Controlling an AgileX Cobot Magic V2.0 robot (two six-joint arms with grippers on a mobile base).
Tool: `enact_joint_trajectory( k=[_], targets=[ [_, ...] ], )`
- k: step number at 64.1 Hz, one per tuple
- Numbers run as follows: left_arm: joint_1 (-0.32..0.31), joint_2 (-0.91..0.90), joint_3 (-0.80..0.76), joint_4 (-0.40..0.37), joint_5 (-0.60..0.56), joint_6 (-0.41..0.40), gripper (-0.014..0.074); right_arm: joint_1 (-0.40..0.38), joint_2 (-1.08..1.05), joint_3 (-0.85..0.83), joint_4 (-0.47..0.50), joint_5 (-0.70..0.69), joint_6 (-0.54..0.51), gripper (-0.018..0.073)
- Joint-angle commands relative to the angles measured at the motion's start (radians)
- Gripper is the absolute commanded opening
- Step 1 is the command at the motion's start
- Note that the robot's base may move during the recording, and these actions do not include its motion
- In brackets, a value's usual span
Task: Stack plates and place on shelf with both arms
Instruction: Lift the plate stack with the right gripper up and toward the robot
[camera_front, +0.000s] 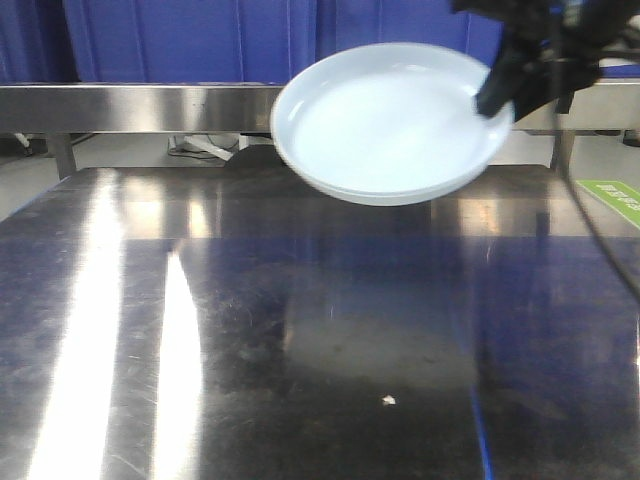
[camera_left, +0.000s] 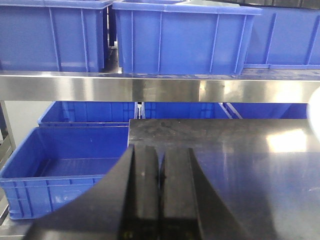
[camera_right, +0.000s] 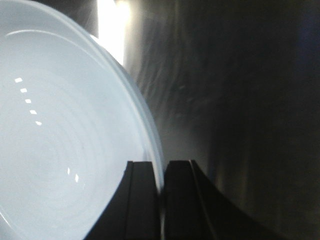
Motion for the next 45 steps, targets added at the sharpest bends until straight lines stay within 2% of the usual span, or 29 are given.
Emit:
enact_joint_trajectory(
  k=[1, 15, 45],
  targets=[
    [0.002, 0.009, -0.034, -0.015, -0.082, -0.011, 0.008, -0.007, -0.14, 0.06, -0.009, -0.186, -0.063, 0.0054],
    [0.002, 0.009, -0.034, -0.015, -0.082, -0.011, 0.008, -0.004, -0.334, 0.241, -0.009, -0.362, -0.066, 0.0054],
    [0.002, 0.009, -0.034, -0.015, -0.082, -0.011, 0.008, -0.004, -0.703, 0.554, -0.024, -0.391, -0.063, 0.0054]
  ],
)
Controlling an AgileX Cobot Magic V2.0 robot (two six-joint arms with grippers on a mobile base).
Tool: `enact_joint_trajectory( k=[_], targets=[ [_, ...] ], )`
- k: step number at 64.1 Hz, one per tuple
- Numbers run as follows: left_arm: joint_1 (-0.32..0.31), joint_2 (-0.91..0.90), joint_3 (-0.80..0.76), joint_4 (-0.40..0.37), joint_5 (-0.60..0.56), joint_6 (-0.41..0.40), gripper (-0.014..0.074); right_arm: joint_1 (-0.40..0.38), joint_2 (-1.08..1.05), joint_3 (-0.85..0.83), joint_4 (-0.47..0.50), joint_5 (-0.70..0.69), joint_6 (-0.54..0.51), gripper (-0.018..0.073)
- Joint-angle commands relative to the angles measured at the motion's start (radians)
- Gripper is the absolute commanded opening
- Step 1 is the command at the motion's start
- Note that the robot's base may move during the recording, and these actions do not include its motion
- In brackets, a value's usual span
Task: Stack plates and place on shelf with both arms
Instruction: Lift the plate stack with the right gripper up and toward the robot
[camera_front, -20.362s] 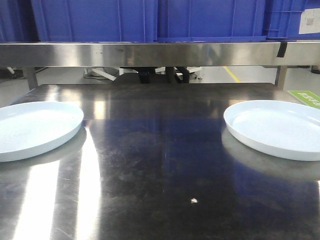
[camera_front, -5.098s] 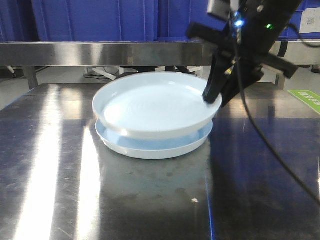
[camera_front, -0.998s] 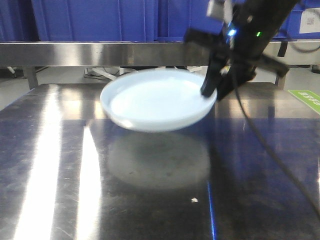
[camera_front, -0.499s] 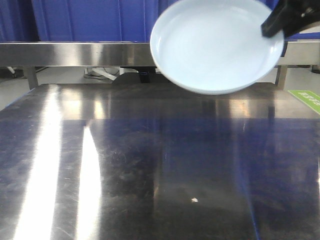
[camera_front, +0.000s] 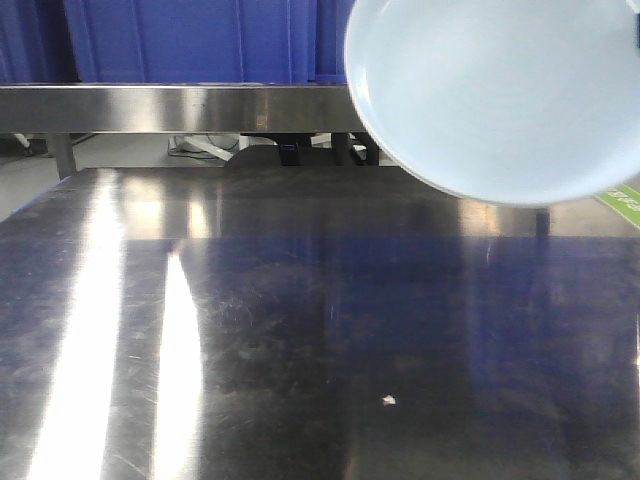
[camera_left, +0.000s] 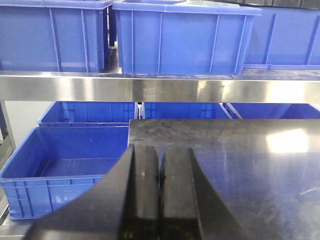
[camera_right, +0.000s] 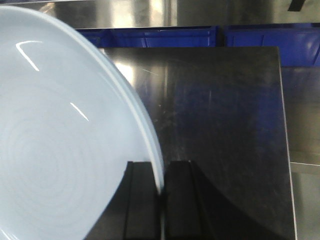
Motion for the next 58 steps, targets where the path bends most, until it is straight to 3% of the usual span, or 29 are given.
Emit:
enact_joint_trajectory(
  k=[1, 33, 58],
  targets=[
    [0.002, 0.009, -0.034, -0.015, -0.082, -0.011, 0.008, -0.003, -0.092, 0.023, -0.002, -0.114, -0.006, 0.0054],
    [0.002, 0.009, -0.034, -0.015, -0.082, -0.011, 0.008, -0.003, -0.523, 0.211, -0.002, -0.149, -0.006, 0.0054],
    [0.002, 0.009, -0.034, -0.015, -0.082, -0.011, 0.008, -0.003, -0.61, 0.234, -0.002, -0.15, -0.006, 0.0054]
  ],
)
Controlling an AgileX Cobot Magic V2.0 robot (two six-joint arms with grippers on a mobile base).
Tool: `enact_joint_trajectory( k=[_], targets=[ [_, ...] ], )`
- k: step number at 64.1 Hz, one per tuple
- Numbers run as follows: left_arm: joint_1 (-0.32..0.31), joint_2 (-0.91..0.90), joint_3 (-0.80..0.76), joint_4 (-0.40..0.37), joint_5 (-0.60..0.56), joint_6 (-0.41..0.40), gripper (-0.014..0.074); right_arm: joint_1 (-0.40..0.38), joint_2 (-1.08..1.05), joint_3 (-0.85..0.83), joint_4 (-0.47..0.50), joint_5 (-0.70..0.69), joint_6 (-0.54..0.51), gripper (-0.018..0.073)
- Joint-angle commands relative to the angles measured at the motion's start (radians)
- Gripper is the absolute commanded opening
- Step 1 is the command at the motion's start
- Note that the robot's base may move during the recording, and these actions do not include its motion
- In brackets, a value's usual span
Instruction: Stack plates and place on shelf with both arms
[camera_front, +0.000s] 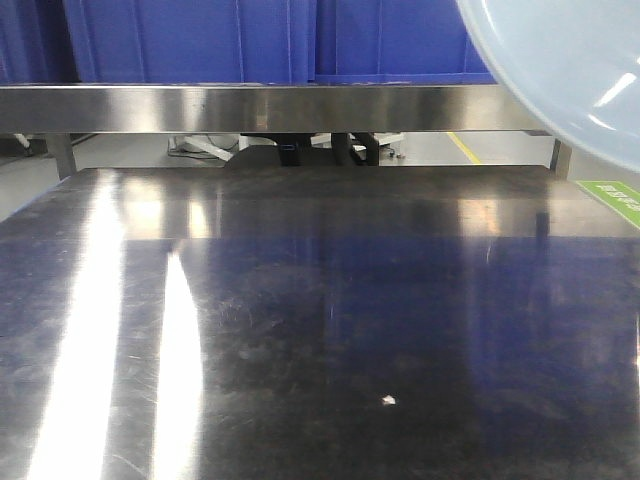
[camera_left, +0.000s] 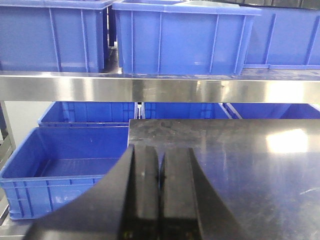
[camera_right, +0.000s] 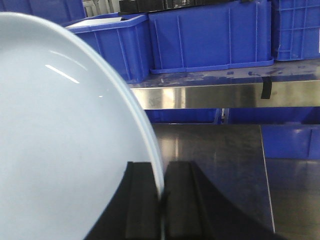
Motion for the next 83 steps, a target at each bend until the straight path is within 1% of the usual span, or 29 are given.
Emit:
enact_joint_trajectory(
  k=[1, 83],
  targets=[
    [0.002, 0.009, -0.034, -0.015, -0.082, -0.011, 0.008, -0.003, 0.007, -0.03, 0.002, -0.111, -0.003, 0.0054],
    [0.002, 0.009, -0.034, -0.015, -0.082, -0.011, 0.008, -0.003, 0.008, -0.027, 0.002, -0.11, -0.003, 0.0054]
  ],
)
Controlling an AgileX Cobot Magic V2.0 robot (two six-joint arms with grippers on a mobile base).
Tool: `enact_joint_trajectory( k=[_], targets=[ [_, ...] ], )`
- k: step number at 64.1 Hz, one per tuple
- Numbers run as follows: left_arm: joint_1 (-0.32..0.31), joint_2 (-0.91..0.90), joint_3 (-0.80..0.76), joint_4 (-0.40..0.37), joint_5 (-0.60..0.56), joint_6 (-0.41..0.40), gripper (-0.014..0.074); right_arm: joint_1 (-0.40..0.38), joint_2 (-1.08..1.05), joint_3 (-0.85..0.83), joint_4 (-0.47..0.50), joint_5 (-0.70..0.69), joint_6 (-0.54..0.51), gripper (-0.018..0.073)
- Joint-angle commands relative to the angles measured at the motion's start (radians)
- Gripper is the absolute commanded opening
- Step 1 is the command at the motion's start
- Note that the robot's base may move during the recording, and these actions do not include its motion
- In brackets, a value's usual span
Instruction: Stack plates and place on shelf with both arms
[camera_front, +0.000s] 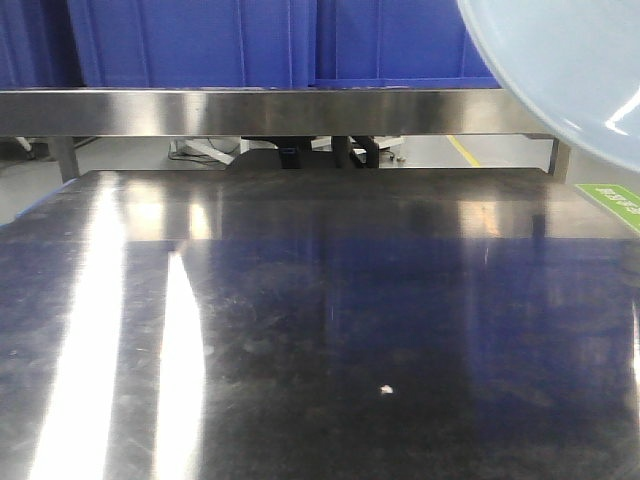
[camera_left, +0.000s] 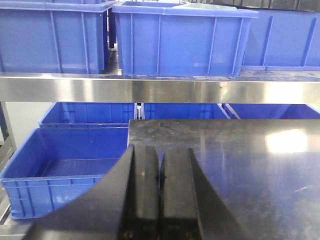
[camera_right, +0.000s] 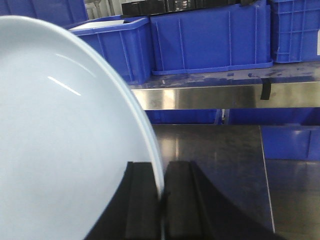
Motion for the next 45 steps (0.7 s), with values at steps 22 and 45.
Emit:
enact_joint_trajectory(
  k=[22, 45],
  targets=[
    [0.002, 0.009, -0.034, -0.015, -0.082, -0.011, 0.008, -0.003, 0.008, -0.029, 0.002, -0.11, -0.003, 0.0054],
    [0.002, 0.009, -0.034, -0.015, -0.082, -0.011, 0.008, -0.003, 0.008, -0.029, 0.002, -0.11, -0.003, 0.0054]
  ],
)
